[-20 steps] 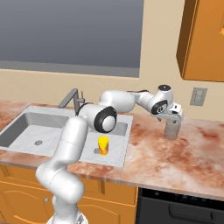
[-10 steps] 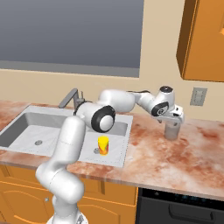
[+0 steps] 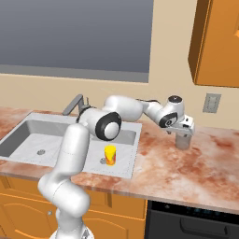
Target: Move any existing items from the left basin to the right basin for drying. Then move the glass cup from the counter to the left basin of the sink for washing.
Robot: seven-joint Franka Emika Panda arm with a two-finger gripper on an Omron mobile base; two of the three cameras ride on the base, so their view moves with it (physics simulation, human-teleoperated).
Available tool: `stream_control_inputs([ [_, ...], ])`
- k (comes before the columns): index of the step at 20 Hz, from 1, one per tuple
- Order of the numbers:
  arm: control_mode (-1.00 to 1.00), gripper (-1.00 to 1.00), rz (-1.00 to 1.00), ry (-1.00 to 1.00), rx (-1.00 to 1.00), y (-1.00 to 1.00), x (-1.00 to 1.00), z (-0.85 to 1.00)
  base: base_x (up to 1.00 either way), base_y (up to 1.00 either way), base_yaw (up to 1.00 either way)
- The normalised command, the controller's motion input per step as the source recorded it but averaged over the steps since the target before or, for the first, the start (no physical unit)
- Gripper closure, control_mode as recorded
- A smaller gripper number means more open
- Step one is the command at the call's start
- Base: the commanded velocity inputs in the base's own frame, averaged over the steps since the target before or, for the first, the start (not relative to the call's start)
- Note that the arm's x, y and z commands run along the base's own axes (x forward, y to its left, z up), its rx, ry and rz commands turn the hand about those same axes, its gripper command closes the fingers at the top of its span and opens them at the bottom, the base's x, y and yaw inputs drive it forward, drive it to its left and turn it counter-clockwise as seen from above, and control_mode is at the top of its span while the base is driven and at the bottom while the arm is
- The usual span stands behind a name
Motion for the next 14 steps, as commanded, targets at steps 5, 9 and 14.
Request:
stream_control_inputs([
  [5,-1.00,1.00,0.00,0.00,0.00,0.13,0.00,-0.13,0.00,0.00,0.00],
  [9,-1.00,1.00,0.00,0.00,0.00,0.03,0.00,-0.04,0.00,0.00,0.00],
  [14,-1.00,1.00,0.00,0.01,0.00,0.00,0.00,0.00,0.00,0.00,0.00],
])
